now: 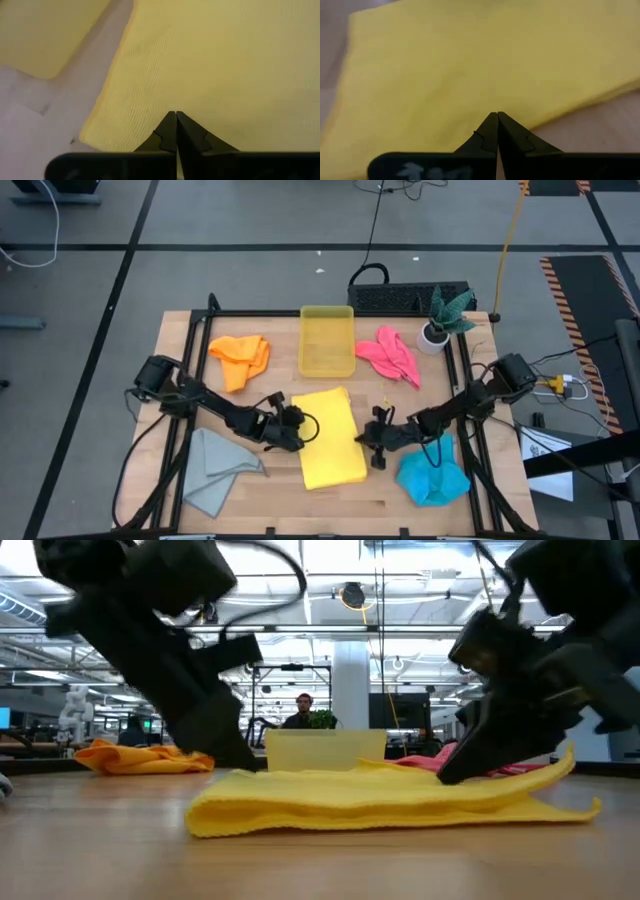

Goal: Fold microfiber towels
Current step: Fold the yellow microfiber towel

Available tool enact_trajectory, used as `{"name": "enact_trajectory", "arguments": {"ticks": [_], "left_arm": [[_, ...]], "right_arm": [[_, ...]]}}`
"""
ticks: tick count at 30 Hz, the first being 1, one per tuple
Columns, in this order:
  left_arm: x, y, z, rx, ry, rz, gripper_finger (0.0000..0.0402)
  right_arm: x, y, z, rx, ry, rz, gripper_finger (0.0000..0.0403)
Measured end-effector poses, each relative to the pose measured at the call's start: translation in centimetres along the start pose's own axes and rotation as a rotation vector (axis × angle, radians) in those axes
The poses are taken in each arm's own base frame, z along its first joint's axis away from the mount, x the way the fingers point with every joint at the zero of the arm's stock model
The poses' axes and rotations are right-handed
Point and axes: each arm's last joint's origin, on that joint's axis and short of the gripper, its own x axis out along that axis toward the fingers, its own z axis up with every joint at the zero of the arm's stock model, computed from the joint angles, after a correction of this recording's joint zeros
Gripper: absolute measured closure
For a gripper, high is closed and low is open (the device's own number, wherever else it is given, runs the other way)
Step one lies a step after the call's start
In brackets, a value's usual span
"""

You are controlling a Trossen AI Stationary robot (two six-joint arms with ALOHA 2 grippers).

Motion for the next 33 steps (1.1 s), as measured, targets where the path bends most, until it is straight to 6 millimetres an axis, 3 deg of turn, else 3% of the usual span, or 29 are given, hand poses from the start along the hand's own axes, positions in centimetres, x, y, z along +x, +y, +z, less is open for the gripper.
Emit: {"name": "enact_trajectory", "arguments": {"ticks": [9,13,16,19,24,28,33], "left_arm": [[-4.8,-1.2,2.0,0.008,-0.2,0.049,0.0394],[-5.4,-1.6,1.9,0.018,-0.22,0.042,0.0399],[-5.4,-1.9,1.6,0.021,-0.217,0.035,0.0394],[-5.3,-2.0,1.6,0.012,-0.22,0.031,0.0392],[-6.7,-3.5,2.4,0.152,-0.34,-0.035,0.0397],[-7.1,-4.2,3.4,0.167,-0.418,-0.174,0.0392],[-5.5,-4.7,3.0,0.181,-0.398,-0.24,0.0395]], "right_arm": [[-1.4,2.5,2.7,-0.193,-0.293,0.12,0.0403],[-2.9,3.9,3.3,-0.4,-0.413,0.053,0.0403],[-4.0,4.7,3.9,-0.381,-0.469,0.052,0.0403],[-4.5,5.4,3.5,-0.353,-0.455,0.091,0.0403],[-4.3,5.7,2.4,-0.361,-0.367,0.135,0.0386],[-4.2,6.6,3.2,-0.343,-0.354,0.249,0.0344],[-2.2,8.9,4.3,-0.41,-0.231,0.288,0.0279]]}}
